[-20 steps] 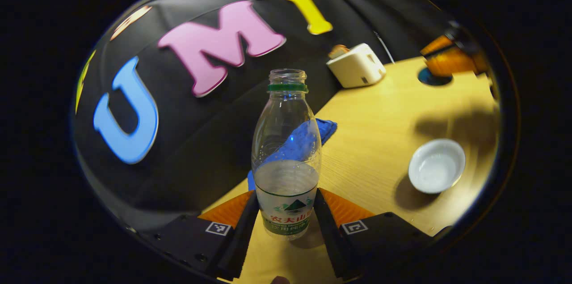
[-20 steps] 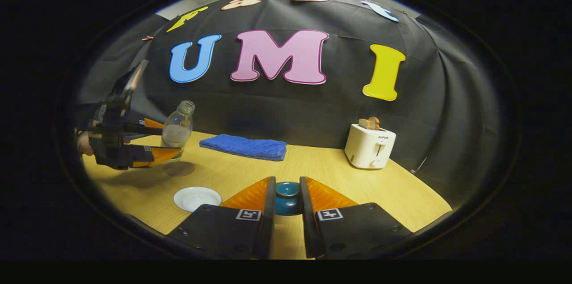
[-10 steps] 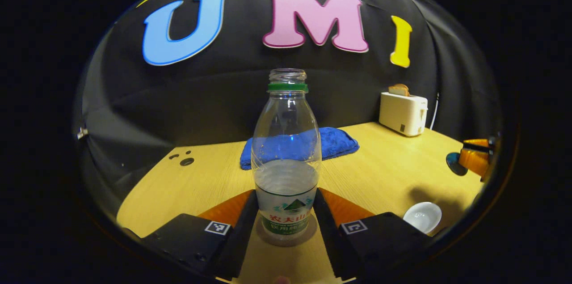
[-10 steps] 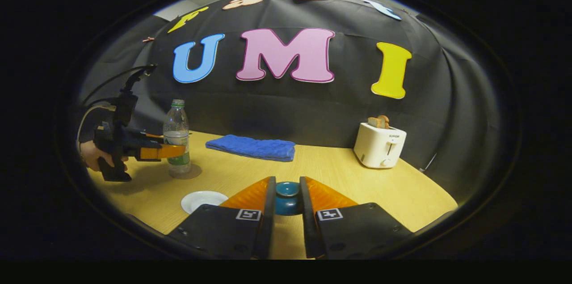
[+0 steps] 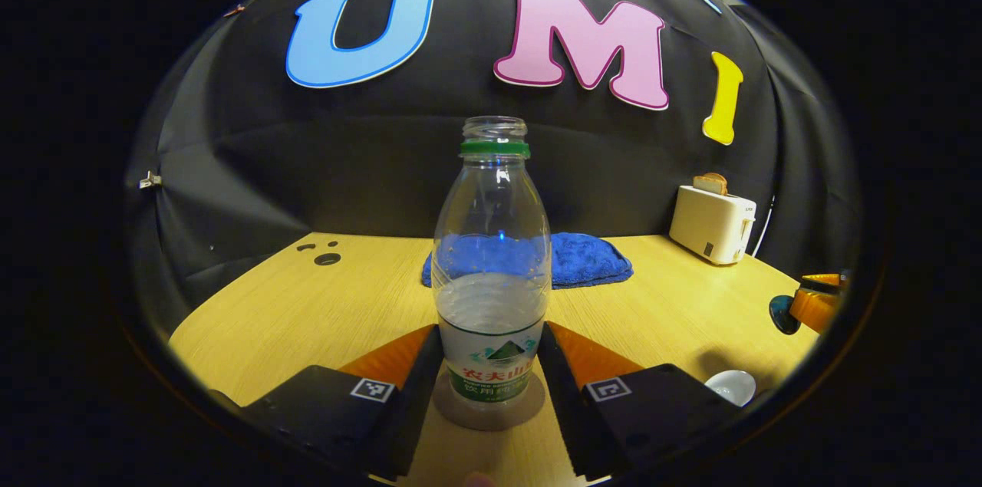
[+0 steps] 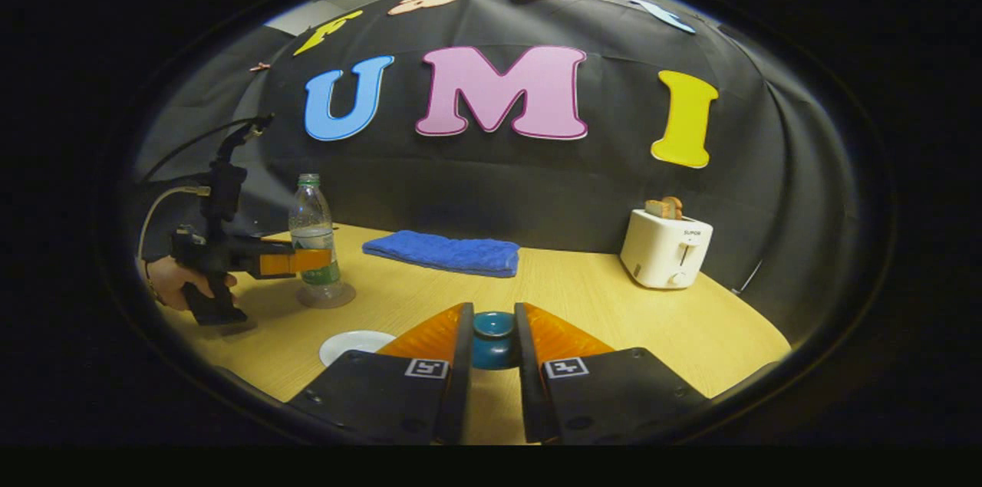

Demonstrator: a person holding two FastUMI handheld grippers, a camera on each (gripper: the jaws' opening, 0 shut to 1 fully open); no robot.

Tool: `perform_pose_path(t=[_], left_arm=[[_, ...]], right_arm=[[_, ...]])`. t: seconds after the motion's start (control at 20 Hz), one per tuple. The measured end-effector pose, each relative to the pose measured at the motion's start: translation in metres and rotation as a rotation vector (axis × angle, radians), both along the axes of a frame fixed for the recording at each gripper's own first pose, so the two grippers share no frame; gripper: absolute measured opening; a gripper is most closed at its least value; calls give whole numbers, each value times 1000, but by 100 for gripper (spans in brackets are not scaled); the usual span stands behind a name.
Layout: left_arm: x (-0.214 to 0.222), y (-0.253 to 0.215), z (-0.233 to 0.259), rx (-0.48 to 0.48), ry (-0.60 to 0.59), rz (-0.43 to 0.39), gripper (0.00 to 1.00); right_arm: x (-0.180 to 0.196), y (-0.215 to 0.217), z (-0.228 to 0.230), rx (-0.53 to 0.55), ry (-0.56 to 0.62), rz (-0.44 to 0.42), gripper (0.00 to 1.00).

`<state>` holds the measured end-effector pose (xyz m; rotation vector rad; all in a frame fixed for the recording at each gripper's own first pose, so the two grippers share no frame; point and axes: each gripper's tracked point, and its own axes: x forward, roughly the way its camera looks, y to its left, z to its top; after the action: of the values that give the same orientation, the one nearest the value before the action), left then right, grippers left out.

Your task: Open the teacup lid with one hand, grasp the water bottle and pour water into the teacup with the other hand; after pouring, place the water bottle on the coaster and then close the teacup lid.

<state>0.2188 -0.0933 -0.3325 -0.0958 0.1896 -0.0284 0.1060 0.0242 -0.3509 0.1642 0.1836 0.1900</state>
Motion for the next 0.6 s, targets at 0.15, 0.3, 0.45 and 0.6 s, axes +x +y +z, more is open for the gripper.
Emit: perform_pose_path(t=[0.15, 0.3, 0.45, 0.6], left_arm=[[-1, -1, -2, 3, 9, -4, 80], [-3, -2, -7, 0, 24, -11, 81], [-8, -6, -9, 8, 23, -23, 87], [-17, -6, -13, 11, 29, -22, 87]], right_arm=[[0, 10, 3, 9, -3, 20, 30], [-2, 23, 6, 20, -3, 52, 26], [-7, 38, 9, 55, 2, 89, 31], [-13, 59, 9, 75, 6, 137, 31]])
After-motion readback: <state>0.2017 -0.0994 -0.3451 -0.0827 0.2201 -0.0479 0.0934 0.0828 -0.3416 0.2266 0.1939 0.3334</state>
